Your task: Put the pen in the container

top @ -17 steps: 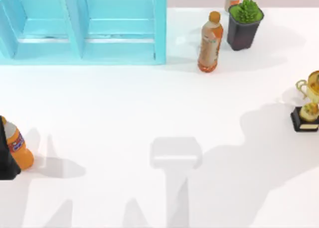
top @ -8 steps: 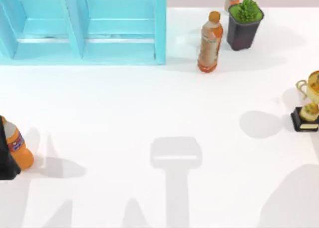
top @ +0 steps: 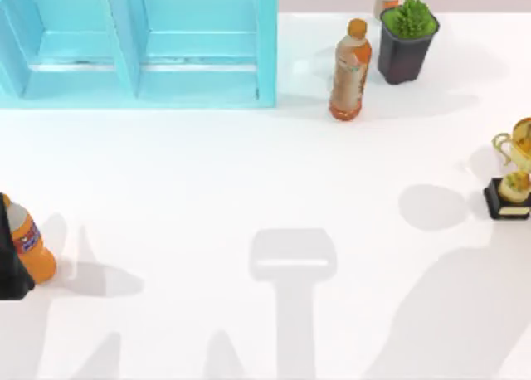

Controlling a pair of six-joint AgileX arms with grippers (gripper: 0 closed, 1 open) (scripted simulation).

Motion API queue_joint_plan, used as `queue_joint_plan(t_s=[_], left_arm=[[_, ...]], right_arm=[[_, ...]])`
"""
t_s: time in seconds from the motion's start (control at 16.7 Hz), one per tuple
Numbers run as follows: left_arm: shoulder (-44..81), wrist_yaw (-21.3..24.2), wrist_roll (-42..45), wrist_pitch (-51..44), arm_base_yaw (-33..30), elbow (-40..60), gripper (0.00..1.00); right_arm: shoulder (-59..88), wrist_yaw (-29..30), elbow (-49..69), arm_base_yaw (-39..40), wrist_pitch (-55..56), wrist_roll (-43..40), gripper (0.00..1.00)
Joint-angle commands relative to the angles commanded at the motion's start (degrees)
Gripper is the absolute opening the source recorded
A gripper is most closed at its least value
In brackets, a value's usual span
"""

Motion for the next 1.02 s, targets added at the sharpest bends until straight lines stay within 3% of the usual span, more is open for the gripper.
queue_joint_plan(t_s=[0.48, 0.84, 1.02], left_arm=[[0.0, 0.0, 0.0, 0.0, 0.0, 0.0, 1.0], [0.0, 0.0, 0.0, 0.0, 0.0, 0.0, 1.0], [0.0, 0.0, 0.0, 0.0, 0.0, 0.0, 1.0]], right_arm=[[-2.5, 1.3, -12.3, -0.7, 2.9, 0.1, 0.0], [-1.9, 1.9, -13.2, -1.9, 2.3, 0.1, 0.0], [-1.9, 1.9, -13.2, -1.9, 2.3, 0.1, 0.23]])
